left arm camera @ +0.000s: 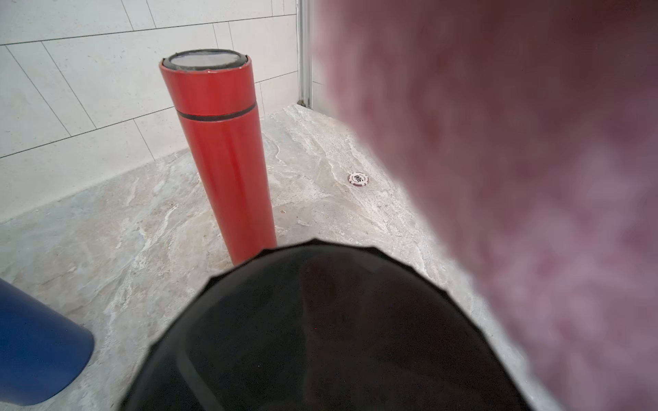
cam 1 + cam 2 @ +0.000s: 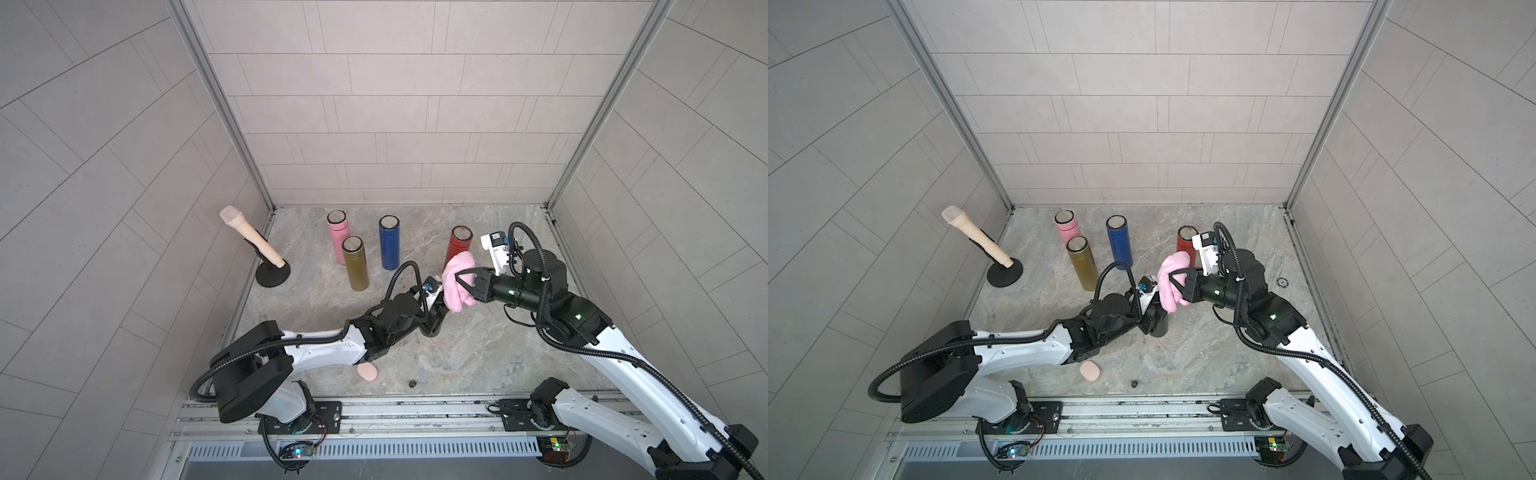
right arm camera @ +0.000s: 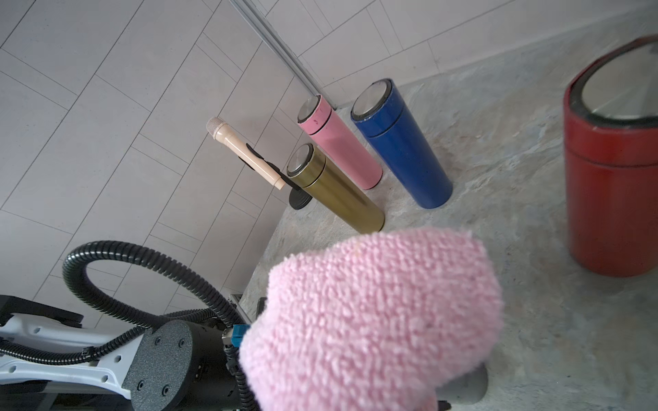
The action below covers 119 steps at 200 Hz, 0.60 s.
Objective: Wipe the surface of the thermos
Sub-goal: Wipe the dirt from the surface of the thermos.
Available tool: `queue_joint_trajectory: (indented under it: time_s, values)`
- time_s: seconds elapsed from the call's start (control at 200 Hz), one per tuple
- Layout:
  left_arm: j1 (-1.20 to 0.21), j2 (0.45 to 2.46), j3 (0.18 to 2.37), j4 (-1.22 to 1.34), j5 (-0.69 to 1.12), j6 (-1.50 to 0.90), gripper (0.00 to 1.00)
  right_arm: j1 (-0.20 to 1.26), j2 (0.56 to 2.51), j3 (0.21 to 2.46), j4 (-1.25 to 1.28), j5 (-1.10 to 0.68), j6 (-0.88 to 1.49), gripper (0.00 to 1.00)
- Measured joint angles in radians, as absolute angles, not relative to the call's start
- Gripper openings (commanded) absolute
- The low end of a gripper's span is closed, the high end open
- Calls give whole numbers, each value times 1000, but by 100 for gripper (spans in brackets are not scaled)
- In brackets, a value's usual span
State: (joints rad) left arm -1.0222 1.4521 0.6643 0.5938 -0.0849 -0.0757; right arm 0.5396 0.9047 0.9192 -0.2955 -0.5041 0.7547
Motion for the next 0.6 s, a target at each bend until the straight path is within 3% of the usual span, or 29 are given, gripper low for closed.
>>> queue_joint_trajectory:
  time_s: [0.28, 0.595]
  values:
    - [-1019, 1452, 662, 601, -105, -118, 0, 611, 906, 786, -280, -408, 820, 0]
    - [-988, 1454, 703, 523, -96, -161, 0, 624, 1087, 972, -356, -306, 722, 0]
